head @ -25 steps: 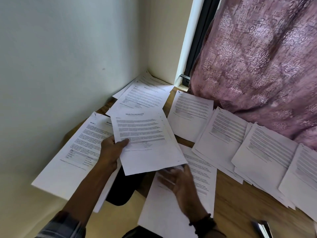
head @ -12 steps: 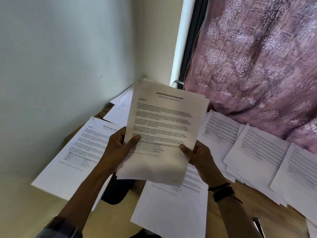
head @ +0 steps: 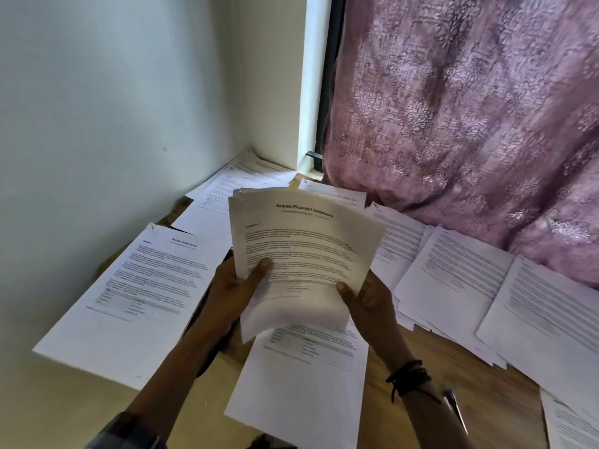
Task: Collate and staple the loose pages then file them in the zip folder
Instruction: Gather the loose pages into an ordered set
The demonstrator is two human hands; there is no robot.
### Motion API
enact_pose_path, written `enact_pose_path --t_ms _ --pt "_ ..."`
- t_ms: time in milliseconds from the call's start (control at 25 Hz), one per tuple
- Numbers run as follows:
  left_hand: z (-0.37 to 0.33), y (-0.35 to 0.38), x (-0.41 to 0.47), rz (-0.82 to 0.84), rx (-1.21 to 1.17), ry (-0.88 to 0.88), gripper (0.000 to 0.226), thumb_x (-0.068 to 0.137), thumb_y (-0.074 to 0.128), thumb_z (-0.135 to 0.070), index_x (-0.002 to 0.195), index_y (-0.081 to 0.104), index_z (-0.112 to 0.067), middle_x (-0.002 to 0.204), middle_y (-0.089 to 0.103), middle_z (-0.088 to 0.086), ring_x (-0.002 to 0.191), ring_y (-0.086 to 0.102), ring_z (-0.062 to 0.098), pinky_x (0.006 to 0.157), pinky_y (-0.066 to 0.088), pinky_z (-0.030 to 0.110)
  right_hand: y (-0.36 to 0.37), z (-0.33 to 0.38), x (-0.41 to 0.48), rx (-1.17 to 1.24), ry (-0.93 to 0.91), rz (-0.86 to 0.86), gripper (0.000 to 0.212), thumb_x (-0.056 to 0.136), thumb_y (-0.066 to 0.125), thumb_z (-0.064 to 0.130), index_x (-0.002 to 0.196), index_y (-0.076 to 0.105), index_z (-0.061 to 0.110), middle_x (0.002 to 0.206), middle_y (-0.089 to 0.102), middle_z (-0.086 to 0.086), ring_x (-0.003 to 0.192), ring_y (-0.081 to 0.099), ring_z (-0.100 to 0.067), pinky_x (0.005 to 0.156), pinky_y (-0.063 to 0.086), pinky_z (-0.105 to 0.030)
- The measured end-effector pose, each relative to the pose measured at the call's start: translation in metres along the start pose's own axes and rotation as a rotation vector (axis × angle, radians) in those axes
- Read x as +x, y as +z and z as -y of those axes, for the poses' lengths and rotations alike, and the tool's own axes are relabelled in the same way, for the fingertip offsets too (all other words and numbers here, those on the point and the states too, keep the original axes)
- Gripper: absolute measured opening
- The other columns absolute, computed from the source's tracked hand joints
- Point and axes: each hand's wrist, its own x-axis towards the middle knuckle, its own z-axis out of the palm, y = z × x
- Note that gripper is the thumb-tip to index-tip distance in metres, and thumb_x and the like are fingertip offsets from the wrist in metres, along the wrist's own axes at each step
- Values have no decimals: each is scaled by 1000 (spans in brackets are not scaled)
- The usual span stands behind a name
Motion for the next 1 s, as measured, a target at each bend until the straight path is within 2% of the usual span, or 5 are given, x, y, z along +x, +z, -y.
enact_pose_path --t_ms 400,560,720,920,1000 --pt "-10 13 -3 -128 39 52 9 87 67 -12 91 68 -19 87 76 -13 83 73 11 68 59 22 -14 -12 15 85 121 -90 18 100 55 22 117 60 20 107 71 10 96 69 0 81 57 -21" --pt "-24 5 -6 -233 -32 39 9 89 63 -6 88 64 -14 73 73 -19 75 72 5 54 52 11 -20 -62 28 -392 303 31 55 100 49 40 146 43 10 154 41 -6 141 39 -18 115 27 -24" --pt "-26 0 -12 -279 -85 -16 9 90 60 -1 87 61 -10 63 71 -18 59 68 -1 48 50 10 -6 -98 30 -795 267 229 62 104 34 42 155 19 10 165 8 -7 153 5 -20 122 2 -35" --pt "-19 -12 -18 -312 -143 -96 8 91 58 1 97 61 -3 73 75 -3 64 72 7 50 54 17 16 -92 14 -780 -17 261 70 102 17 55 136 57 9 145 52 -10 135 49 -26 114 37 -41" --pt "-16 -14 -19 -302 -133 -121 11 92 57 1 102 60 -1 72 75 -7 65 72 8 50 54 17 14 -89 7 -663 5 132 59 100 35 52 130 61 9 135 61 -9 125 55 -24 107 40 -32"
